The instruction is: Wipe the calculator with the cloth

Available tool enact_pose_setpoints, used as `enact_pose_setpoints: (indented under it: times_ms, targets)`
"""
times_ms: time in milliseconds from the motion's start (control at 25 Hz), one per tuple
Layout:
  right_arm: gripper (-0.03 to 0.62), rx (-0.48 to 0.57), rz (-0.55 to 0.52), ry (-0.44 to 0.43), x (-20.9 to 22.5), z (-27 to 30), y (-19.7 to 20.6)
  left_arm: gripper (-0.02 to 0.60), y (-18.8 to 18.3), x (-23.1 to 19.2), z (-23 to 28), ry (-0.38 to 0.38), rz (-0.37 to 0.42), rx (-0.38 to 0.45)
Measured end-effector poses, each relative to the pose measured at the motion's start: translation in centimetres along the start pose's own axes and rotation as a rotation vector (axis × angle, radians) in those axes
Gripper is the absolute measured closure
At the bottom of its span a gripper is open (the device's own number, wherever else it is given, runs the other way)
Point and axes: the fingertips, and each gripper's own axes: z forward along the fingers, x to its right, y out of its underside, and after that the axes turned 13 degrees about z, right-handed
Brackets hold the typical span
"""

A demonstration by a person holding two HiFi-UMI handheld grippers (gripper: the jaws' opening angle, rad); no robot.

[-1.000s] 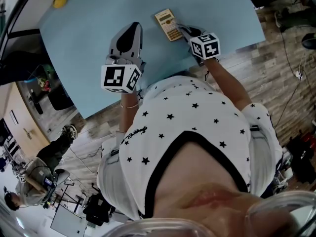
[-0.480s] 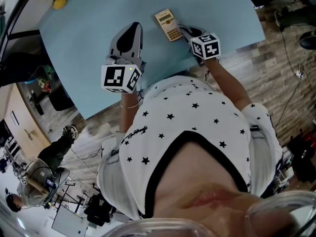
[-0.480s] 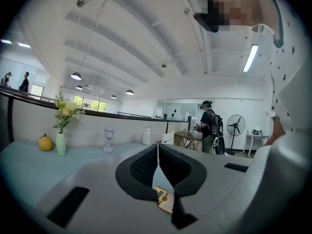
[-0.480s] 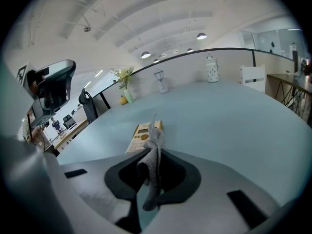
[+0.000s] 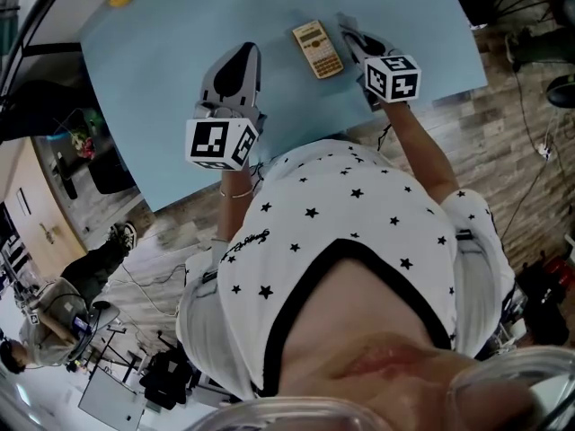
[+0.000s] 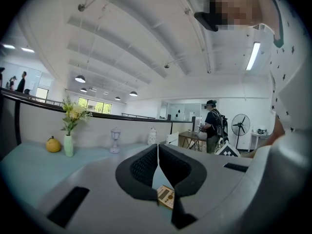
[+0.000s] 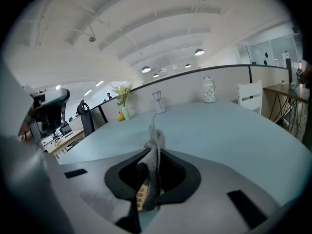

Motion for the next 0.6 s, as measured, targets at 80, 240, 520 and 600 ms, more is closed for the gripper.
enact_pose_setpoints:
  times_ms: [80,240,520,600]
  targets:
    - [0.549,0.058,-0.020,-0.021,-0.9,-0.3,-2.5,0.549,0.1,-0.6,-0.4,-0.018,0.001,-0.003]
    - [0.549,0.157,-0.077,-0.094,-3.8,-1.2,-6.8,0.549,-0.3,-1.4,-1.2,-0.055,0.008,0.002]
    - [0.549,0.236,-0.139,-0.273,-9.8,-2.3,-10.6,0.549,-0.7,-2.0,-2.1,-0.103,0.024,0.002]
    - [0.549,0.243,-0.156,-0.314,-11.3,-2.2,-10.9,0.549,-0.6,-2.4,-2.4,-0.119,0.025,-0.003]
